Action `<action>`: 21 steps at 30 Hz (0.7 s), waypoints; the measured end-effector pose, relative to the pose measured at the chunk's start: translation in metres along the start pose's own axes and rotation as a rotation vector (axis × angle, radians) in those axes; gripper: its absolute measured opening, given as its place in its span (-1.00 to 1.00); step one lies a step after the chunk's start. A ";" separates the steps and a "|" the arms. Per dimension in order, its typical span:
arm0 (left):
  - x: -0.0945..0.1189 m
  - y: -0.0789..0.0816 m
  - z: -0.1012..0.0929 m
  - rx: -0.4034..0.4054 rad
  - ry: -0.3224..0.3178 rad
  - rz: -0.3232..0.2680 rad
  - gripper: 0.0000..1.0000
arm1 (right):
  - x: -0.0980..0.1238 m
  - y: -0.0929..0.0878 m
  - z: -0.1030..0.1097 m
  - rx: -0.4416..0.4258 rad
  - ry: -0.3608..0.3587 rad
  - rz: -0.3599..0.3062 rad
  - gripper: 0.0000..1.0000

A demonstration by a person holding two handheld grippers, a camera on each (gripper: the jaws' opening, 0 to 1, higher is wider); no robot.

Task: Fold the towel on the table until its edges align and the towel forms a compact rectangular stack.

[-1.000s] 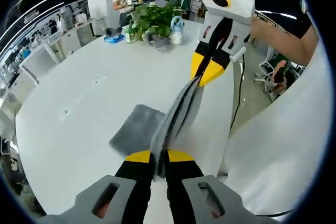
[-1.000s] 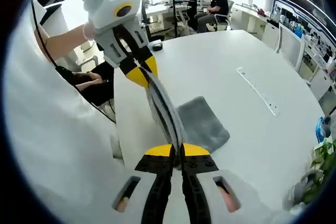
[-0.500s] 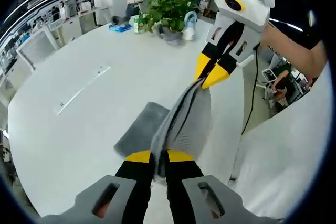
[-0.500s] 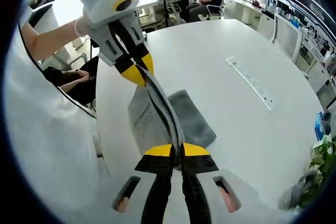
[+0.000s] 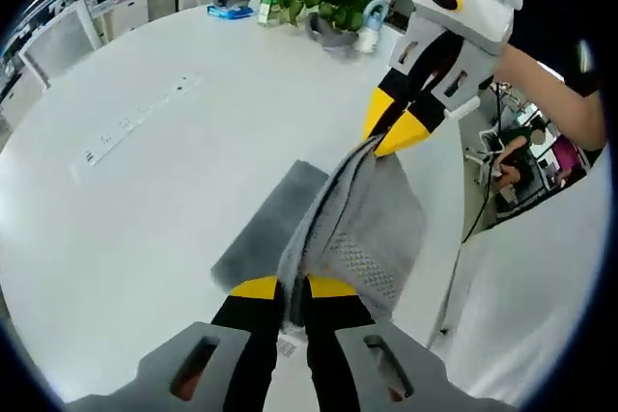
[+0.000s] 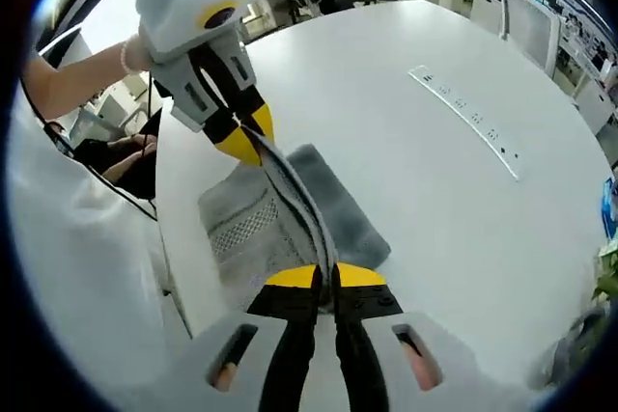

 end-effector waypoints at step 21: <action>-0.026 0.000 0.024 0.099 -0.012 0.002 -0.79 | -0.047 -0.004 -0.034 -0.082 0.049 0.048 -0.92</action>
Point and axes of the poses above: the point that each gripper's makers call its tool centre point, and the gripper's own axes: x roughly backward along the fingers, z roughly to its left, y roughly out of its top, the point moved 6 cm from there along x, roughly backward along the fingers, and after that the axes turned 8 degrees about z, right-handed, at the moved point
